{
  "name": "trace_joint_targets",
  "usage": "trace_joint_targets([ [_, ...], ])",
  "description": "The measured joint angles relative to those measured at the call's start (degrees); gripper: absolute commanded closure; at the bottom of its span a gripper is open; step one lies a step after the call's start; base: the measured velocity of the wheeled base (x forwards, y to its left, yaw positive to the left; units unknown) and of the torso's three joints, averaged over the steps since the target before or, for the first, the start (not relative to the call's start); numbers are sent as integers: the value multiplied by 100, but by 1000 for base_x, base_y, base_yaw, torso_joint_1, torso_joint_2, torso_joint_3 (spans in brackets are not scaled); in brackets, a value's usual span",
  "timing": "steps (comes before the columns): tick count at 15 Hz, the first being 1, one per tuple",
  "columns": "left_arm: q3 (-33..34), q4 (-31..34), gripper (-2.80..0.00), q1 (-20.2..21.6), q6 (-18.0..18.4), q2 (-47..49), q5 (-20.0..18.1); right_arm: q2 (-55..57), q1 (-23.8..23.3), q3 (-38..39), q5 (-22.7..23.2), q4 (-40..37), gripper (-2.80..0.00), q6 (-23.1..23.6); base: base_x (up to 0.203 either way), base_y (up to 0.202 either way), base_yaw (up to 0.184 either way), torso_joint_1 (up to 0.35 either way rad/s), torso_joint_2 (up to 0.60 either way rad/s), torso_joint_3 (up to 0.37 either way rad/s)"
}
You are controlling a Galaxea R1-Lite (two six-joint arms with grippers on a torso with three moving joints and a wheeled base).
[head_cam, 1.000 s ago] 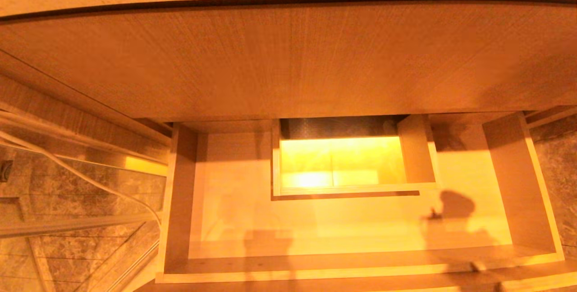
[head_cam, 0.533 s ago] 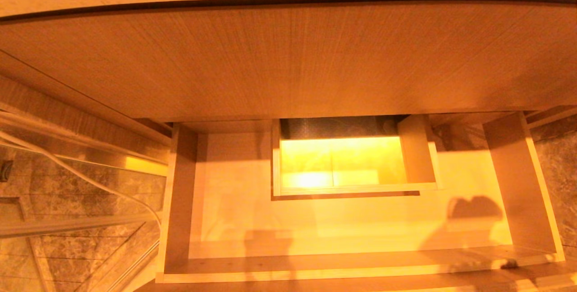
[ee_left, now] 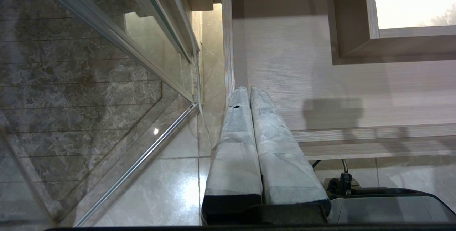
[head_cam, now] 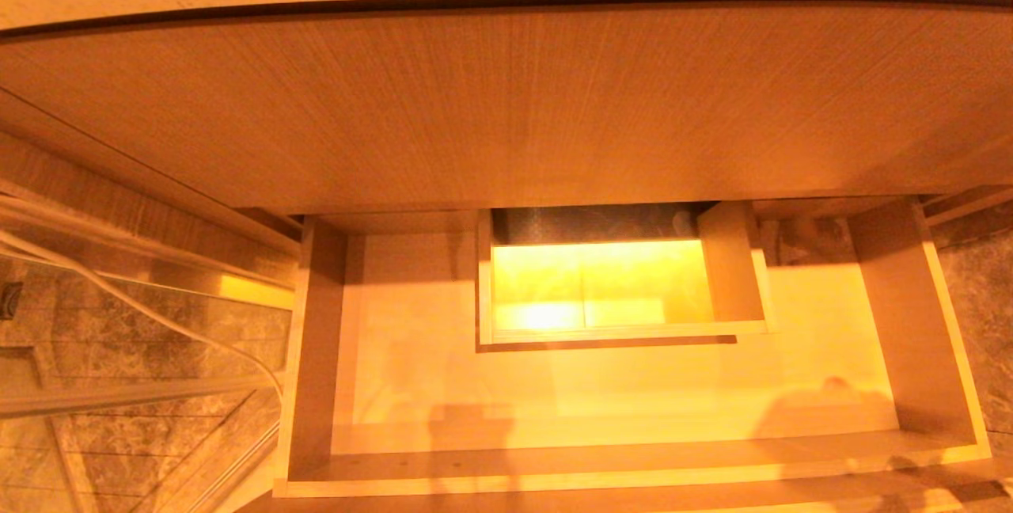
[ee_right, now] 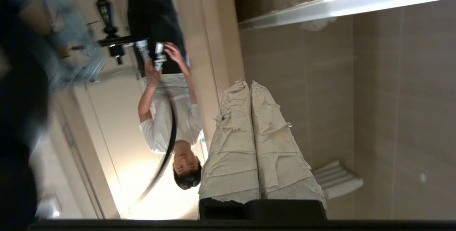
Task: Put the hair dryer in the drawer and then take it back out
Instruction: Close the drawer
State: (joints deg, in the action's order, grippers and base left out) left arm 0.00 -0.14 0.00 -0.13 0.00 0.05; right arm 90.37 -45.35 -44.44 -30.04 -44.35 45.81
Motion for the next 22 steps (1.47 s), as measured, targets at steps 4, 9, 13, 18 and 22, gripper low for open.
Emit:
trace_joint_targets([
  [4, 0, 0, 0, 0, -2, 0, 2, 783, -251, 519, -181, 1373, 0, -9, 0, 0, 0, 0, 0, 0],
  [9, 0, -2, 0, 0, -2, 0, 4, 1993, -362, 641, -170, 3332, 0, -19, 0, 0, 0, 0, 0, 0],
  [13, 0, -2, 0, 0, -2, 0, 2, 2351, -363, 610, 69, 3901, 0, -15, 0, 0, 0, 0, 0, 0],
  [18, 0, -2, 0, 0, -2, 0, 1, 2416, -346, 624, 897, 3934, 0, -5, 0, 0, 0, 0, 0, 0],
  [22, 0, -2, 0, 0, -2, 0, 2, 2449, -305, 613, 1555, 4386, 0, 41, 0, 0, 0, 0, 0, 0],
])
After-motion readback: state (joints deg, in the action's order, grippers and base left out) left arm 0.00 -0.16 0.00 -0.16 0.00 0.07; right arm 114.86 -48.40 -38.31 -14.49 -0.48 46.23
